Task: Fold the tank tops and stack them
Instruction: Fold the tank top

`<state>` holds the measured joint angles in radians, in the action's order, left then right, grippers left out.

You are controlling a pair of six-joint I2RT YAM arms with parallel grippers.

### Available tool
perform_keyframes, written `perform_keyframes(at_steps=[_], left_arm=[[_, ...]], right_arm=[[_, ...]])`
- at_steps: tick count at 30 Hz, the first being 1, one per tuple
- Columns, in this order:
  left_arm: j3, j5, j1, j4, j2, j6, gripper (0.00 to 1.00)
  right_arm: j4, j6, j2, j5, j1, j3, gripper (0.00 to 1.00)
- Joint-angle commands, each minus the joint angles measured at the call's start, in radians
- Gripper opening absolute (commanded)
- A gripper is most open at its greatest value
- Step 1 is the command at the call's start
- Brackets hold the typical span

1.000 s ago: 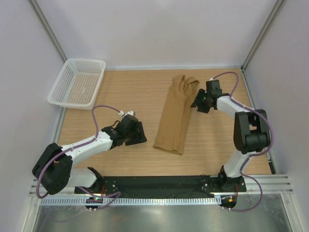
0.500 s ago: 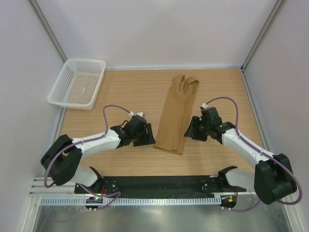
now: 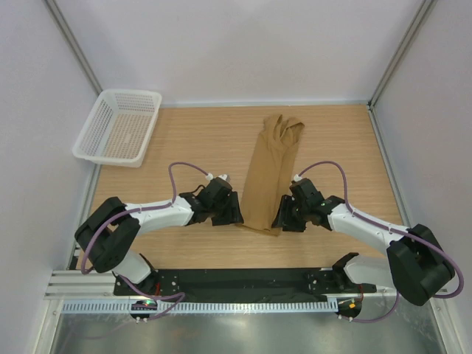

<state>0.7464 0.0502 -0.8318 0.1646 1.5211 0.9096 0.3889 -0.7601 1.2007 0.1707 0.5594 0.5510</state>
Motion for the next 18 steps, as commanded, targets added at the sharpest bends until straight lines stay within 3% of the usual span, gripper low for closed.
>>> perform_keyframes(at_steps=[1, 5, 8, 9, 10, 12, 18], left_arm=[[0.030, 0.010, -0.006, -0.057, 0.011, 0.003, 0.55], [0.033, 0.017, -0.006, -0.077, 0.051, 0.005, 0.54], [0.030, 0.020, -0.006, -0.097, 0.063, 0.008, 0.47], [0.027, 0.028, -0.004, -0.102, 0.071, 0.009, 0.44], [0.027, 0.031, -0.004, -0.111, 0.073, 0.009, 0.36], [0.024, 0.042, -0.006, -0.114, 0.080, 0.012, 0.32], [-0.002, 0.040, -0.026, -0.126, 0.062, 0.028, 0.09]], right_arm=[[-0.058, -0.054, 0.007, -0.039, 0.028, -0.014, 0.50], [-0.081, -0.077, 0.036, -0.053, 0.046, -0.025, 0.46], [-0.110, -0.094, 0.050, -0.057, 0.053, -0.046, 0.37], [-0.122, -0.108, 0.048, -0.060, 0.053, -0.060, 0.27], [-0.125, -0.113, 0.037, -0.062, 0.053, -0.066, 0.23], [-0.110, -0.119, 0.016, -0.068, 0.054, -0.078, 0.12], [-0.056, -0.125, -0.078, -0.079, 0.054, -0.118, 0.02]])
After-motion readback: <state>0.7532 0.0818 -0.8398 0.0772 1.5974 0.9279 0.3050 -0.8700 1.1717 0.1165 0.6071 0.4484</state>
